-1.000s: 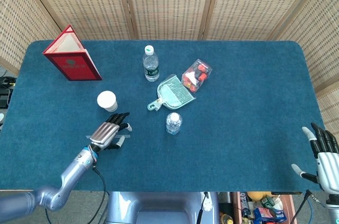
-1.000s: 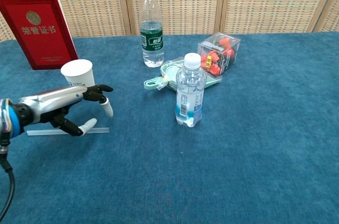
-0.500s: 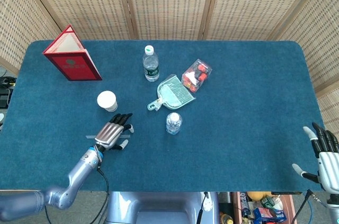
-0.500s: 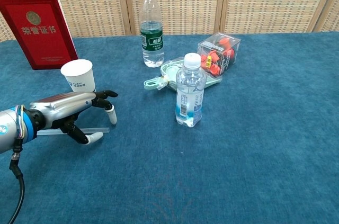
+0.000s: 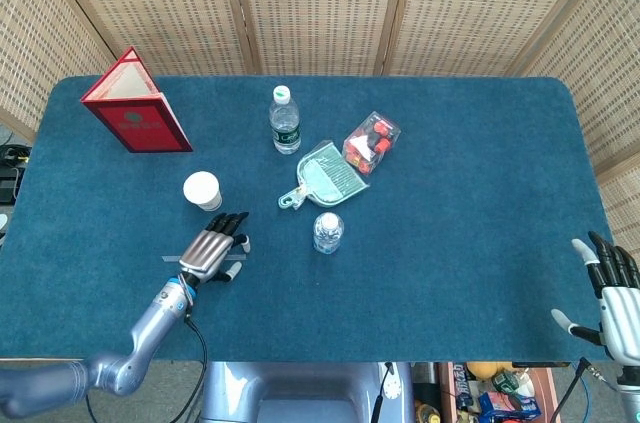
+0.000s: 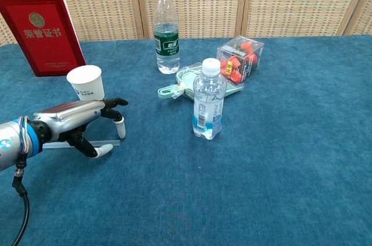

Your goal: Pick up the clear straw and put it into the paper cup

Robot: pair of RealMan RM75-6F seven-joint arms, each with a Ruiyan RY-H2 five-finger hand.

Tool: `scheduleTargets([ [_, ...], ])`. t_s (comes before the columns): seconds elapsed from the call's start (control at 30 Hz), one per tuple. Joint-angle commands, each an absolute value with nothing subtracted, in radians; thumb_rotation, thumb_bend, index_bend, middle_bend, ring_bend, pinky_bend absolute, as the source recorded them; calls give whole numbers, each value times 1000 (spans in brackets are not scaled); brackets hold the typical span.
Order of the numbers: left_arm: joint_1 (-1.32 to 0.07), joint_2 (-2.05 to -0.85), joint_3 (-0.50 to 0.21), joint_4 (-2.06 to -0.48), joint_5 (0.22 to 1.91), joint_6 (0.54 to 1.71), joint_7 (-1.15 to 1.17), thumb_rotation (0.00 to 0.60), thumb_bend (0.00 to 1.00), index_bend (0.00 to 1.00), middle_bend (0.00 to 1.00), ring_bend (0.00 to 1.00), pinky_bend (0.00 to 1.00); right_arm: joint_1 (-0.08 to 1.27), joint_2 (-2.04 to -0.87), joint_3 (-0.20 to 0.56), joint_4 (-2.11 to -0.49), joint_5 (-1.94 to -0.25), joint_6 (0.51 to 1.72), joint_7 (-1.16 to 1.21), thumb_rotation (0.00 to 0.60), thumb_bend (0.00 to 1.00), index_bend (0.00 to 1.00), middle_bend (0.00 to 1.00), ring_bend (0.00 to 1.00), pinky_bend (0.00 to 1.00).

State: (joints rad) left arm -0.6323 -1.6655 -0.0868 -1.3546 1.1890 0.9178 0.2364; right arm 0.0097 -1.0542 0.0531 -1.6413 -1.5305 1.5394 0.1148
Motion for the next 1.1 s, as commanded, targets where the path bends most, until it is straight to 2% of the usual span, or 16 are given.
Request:
scheduleTargets([
  [0.03,-631,-1673,-89,-1345,1187,924,242,600,424,410,0,0,0,10,-1054,53,-1641,-1531,1540,115,600,0,0,0,0,0],
  [0.47,-630,-1701,-89,-1294,1177,913,234,600,424,448,0,0,0,12,-1055,54,-1640,-1525,1534,115,600,0,0,0,0,0],
  [0.77,-627,-1714,-85,-1272,1180,906,219,600,424,575,0,0,0,14,-1054,54,-1637,-1523,1530,120,600,0,0,0,0,0],
  [1.1,-612,-1686,-90,-1323,1217,939,171,600,424,578,0,0,0,13,-1053,53,-1638,-1525,1530,123,600,0,0,0,0,0],
])
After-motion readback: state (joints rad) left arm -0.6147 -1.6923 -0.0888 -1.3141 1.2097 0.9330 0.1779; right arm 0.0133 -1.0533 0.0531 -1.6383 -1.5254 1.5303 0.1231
